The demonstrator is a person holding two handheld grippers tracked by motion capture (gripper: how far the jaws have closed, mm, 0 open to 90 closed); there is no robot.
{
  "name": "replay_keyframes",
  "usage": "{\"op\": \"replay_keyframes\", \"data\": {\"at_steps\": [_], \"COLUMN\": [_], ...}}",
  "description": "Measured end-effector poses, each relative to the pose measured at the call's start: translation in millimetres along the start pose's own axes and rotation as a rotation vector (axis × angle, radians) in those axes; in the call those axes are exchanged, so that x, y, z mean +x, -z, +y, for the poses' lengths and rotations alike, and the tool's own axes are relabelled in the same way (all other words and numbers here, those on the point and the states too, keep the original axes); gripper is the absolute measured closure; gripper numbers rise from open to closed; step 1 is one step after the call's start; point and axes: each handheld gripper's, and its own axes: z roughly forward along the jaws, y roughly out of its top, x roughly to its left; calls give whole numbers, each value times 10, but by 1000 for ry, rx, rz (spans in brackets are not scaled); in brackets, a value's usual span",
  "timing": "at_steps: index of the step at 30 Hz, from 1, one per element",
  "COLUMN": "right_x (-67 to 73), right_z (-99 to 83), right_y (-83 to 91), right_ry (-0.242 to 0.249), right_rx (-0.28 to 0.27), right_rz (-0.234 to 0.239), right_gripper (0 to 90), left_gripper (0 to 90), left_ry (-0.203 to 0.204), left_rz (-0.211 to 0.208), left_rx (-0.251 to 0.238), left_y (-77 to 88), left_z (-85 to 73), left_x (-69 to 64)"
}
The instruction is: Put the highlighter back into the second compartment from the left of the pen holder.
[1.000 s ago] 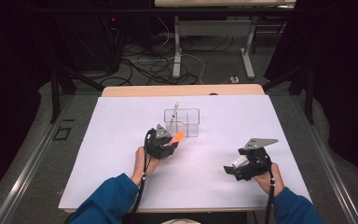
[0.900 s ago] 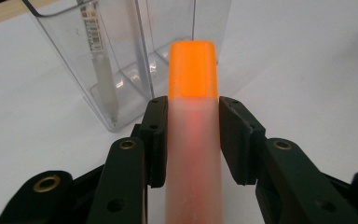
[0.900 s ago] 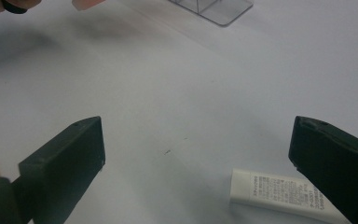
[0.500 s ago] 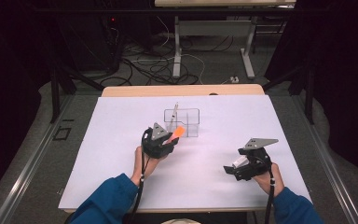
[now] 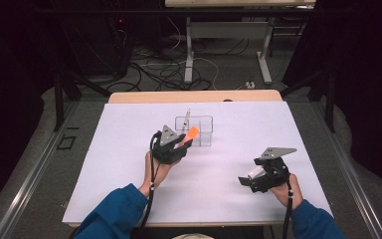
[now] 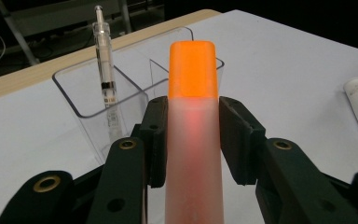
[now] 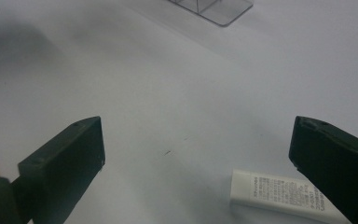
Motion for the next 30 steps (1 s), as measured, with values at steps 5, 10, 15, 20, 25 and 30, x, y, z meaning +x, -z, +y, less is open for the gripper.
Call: {"op": "replay_keyframes", "data": {"at_steps": [5, 10, 15, 20, 25, 30], "right_x": [-8, -7, -5, -8, -11, -14], "right_z": [0, 0, -3, -4, -2, -3], "right_y": [-3, 0, -4, -3, 1, 0], "right_ry": [1, -2, -5, -5, -4, -3], "right_rx": [0, 0, -14, -15, -1, -2], "right_rz": [-3, -4, -4, 0, 0, 2], "right_gripper": [27, 27, 27, 27, 27, 27], "left_gripper": [648, 648, 648, 647, 647, 647], "left_ry": [1, 3, 0, -7, -19, -24], "left_rz": [3, 4, 7, 11, 16, 19], "left_rx": [-20, -36, -50, -59, -67, -84], "left_y": [-7, -63, -124, -208, -297, -363], "left_z": [79, 154, 248, 350, 445, 559], "left_x": [45, 59, 62, 87, 107, 109]}}
